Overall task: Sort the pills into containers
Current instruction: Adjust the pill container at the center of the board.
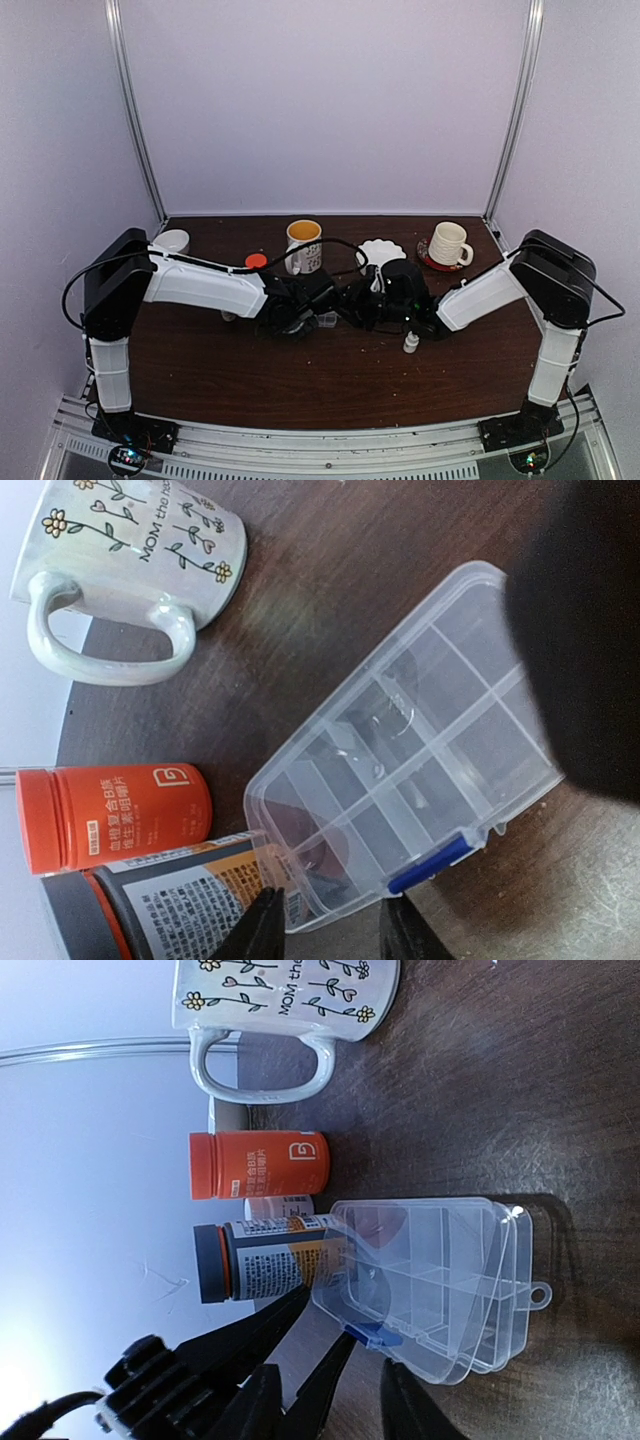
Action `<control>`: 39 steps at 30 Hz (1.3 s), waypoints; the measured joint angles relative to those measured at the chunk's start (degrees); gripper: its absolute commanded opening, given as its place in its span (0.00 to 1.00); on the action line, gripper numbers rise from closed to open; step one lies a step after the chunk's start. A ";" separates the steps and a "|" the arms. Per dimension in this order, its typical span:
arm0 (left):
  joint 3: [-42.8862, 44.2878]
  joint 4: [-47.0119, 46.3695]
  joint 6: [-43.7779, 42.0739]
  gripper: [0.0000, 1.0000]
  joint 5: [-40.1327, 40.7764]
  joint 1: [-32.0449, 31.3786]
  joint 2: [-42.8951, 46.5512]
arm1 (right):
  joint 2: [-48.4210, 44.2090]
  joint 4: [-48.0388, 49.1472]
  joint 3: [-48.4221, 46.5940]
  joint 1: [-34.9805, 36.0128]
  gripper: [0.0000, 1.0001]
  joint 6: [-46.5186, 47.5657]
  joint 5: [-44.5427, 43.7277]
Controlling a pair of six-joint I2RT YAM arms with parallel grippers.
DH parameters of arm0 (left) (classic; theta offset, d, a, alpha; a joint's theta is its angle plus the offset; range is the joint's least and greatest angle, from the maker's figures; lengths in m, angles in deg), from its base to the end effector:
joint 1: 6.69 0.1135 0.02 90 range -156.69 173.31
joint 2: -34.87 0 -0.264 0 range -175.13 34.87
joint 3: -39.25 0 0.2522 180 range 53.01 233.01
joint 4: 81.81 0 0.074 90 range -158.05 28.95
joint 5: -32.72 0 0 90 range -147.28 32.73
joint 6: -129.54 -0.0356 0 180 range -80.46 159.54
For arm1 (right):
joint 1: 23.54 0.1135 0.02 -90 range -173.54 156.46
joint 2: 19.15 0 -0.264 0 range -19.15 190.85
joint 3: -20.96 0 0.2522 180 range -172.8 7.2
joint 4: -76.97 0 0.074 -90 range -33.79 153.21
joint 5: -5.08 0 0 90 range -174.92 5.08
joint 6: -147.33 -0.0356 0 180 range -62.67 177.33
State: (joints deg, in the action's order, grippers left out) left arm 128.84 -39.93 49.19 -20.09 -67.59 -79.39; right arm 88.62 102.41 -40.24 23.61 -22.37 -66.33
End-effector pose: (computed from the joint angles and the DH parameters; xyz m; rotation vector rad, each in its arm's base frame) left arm 0.2126 -0.3376 0.1550 0.8936 2.2535 0.3744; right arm 0.2463 0.2822 0.1429 0.4079 2.3438 1.6228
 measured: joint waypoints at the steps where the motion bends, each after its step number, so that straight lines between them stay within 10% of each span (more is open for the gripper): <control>1: 0.02 0.20 -0.11 0.37 -0.15 0.11 -0.11 | -0.35 0.02 0.37 0.00 0.22 0.46 -0.02; 5: 0.07 0.70 -0.37 0.37 -0.76 0.59 -0.52 | -2.21 0.44 2.27 0.00 0.00 1.44 -0.44; 39: 2.40 1.90 -1.66 0.37 -1.01 0.96 -0.81 | 2.58 -0.85 2.10 0.00 0.00 0.92 -0.42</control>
State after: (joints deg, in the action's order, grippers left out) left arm 131.24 -38.03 47.52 -21.09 -66.63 -80.19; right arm 91.20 101.56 -38.14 23.61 -21.45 -66.74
